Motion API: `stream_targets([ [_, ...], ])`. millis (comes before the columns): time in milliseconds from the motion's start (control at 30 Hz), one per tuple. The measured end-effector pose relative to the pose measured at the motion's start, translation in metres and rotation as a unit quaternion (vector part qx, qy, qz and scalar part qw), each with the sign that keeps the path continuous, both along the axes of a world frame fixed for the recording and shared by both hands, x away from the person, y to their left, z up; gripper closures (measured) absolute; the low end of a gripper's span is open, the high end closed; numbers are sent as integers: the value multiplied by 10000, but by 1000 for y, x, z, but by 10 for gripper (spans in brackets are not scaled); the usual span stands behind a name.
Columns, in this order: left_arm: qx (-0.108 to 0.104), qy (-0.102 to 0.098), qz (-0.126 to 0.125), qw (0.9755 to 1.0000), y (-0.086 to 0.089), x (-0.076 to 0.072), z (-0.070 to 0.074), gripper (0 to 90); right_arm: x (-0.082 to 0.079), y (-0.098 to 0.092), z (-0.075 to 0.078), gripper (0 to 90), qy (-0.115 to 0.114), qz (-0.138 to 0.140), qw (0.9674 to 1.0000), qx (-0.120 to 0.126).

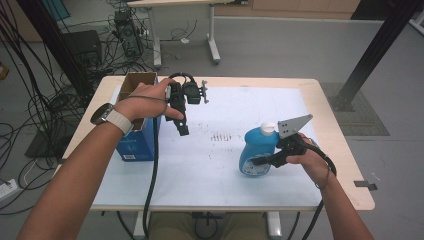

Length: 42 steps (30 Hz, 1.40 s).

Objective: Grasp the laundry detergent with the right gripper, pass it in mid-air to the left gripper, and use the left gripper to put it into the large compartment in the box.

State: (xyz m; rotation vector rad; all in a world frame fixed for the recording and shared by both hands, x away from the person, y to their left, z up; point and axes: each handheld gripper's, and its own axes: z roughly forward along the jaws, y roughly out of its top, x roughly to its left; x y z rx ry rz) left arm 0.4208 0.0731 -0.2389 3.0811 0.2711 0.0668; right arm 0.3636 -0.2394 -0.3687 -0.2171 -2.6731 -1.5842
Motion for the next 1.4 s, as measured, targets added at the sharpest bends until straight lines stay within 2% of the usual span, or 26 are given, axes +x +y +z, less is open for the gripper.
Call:
stream_targets([
  [200,11,-99,-90,9999,-4,-8,12,103,-2,5,12,438,51,-42,10000,-15],
  [267,37,-70,-163,9998,-7,-13,21,110,-2,7,16,438,93,-45,9999,-12],
  [433,14,-72,-198,9998,-8,-17,31,111,-4,11,27,438,201,-84,9998,-30],
  [600,15,-63,-312,9995,-12,-23,42,98,-6,20,39,438,60,-189,9997,-111],
  [667,16,-102,-373,9992,-14,-26,51,96,-6,23,42,438,52,-172,9998,-127],
  [733,20,-114,-381,9992,-15,-27,52,92,-5,27,45,438,92,-145,9997,-157],
  [800,64,-182,-411,9990,-16,-28,61,92,-4,31,47,438,33,-111,9997,-193],
  [1100,72,-333,-529,9980,-15,-33,75,91,0,47,59,438,-46,10,9996,-277],
  [1300,119,-327,-566,9978,-15,-37,82,87,5,60,66,438,-85,82,9993,-350],
  [1400,146,-258,-548,9981,-14,-38,89,87,7,67,66,438,-59,91,9993,-370],
])
